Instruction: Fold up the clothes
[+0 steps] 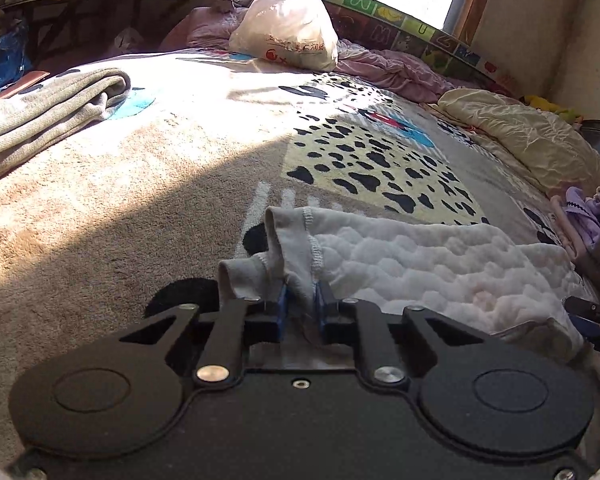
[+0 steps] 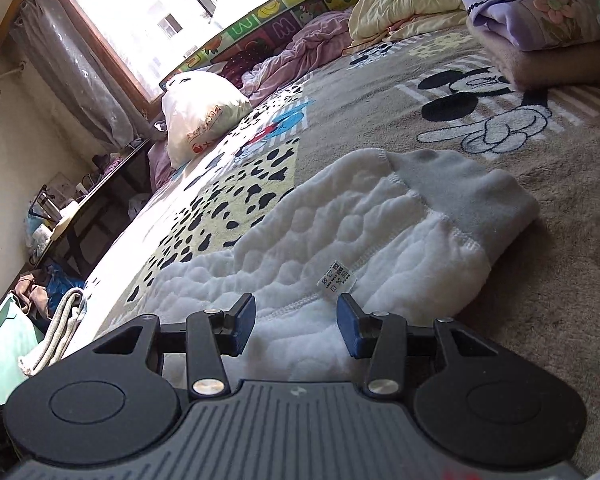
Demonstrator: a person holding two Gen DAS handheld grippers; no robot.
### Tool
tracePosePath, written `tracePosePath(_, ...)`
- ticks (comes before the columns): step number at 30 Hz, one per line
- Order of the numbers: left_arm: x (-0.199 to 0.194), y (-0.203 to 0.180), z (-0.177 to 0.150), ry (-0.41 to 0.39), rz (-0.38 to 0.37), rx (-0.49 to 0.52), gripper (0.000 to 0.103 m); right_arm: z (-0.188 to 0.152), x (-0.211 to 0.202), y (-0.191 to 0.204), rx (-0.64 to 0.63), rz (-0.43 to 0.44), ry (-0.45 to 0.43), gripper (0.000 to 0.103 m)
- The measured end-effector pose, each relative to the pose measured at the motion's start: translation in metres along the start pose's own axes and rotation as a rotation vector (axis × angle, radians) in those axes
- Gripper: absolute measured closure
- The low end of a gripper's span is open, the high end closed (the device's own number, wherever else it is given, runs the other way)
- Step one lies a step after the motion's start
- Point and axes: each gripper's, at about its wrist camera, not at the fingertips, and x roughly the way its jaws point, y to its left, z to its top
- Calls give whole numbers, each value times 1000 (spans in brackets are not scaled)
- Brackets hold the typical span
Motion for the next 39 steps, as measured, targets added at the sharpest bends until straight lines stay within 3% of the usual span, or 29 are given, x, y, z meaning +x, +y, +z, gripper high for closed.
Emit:
tracePosePath(7,-58,7,-3,-40,-110,-101,91,5,-3,5,-13,-40,2,57)
tracePosePath(13,-32,22,-19,28,-10,-136,91,9,1,1,-59,-67,31,57)
tracePosePath(16,-40,16,-15,-20,-20,-101,91,13,2,5,-109,-90,57,57)
tracePosePath(18,-36,17,-17,-1,-5,-108,91,15,1,5,-121,-95,63,57)
tracePosePath(25,-30,-2,-18,-13,-10,19,84,14,-5,9,-145,-92,30,56)
tracePosePath(29,-26,-13,-19,-20,-13,91,84,12,-10,29,-193,-17,-11,56)
tracePosePath(33,-22,-24,-20,-27,-16,164,84,-6,-1,66,-317,104,22,56)
tracePosePath(35,-20,-25,-21,-24,-9,175,77,-19,6,83,-393,143,40,57)
tracePosePath(39,-14,-22,-22,-13,14,177,74,-49,33,91,-538,87,126,56)
